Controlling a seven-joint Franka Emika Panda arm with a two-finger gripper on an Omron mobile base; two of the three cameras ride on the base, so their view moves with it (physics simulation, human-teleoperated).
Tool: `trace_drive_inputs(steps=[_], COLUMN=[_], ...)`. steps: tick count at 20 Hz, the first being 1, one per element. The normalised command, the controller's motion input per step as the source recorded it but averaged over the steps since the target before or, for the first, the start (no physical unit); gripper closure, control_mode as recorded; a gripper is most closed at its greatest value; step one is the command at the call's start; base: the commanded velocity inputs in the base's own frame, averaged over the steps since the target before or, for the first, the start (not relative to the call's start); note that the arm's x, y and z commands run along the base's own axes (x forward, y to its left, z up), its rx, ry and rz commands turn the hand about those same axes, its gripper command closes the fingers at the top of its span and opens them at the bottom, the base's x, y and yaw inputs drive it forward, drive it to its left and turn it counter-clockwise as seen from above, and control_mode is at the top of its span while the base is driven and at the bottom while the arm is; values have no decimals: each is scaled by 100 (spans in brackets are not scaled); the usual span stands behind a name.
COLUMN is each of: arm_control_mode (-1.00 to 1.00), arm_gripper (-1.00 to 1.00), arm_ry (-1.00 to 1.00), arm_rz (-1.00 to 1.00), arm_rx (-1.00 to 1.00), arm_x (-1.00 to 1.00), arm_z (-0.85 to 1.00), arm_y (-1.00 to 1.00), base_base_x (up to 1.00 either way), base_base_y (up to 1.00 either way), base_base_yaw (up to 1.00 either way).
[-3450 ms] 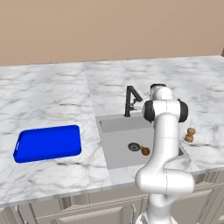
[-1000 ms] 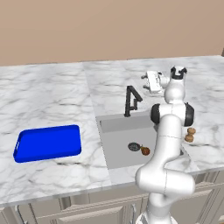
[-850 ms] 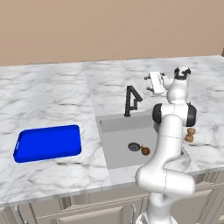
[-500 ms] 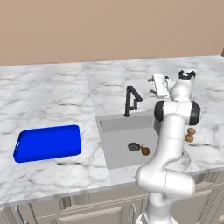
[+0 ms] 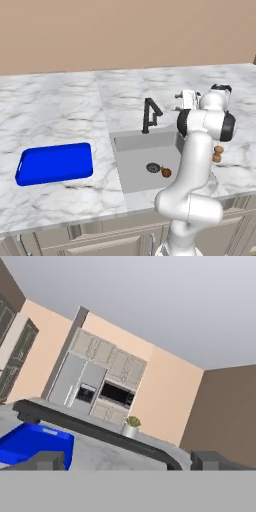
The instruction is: Pick up all produce items and place them in the sink. Turn on the sink faucet to wash them. Then turn the sink off and put them in the tray.
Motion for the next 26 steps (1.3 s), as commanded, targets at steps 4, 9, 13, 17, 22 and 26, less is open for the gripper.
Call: trace_drive_inputs(steps=[4,9,13,17,22,26], arm_control_mode=[-100,-100,-100,-100,-100,-100], arm_gripper=[-100,-100,-100,-100,-100,-100], arm_ry=[5,11,15,22,32,36], arm_rz=[-17,-21,-27,-28,-24,-25], arm_rx=[-9,-3,0,0,-3,-7], arm_x=[-61,-59,-59,-62,-53,-42], arm_z=[19,37,47,42,25,6], arm_y=[0,4,15,13,10,20], base_base_x=[0,0,0,0,0,0], base_base_y=[0,0,0,0,0,0], base_base_yaw=[0,0,0,0,0,0])
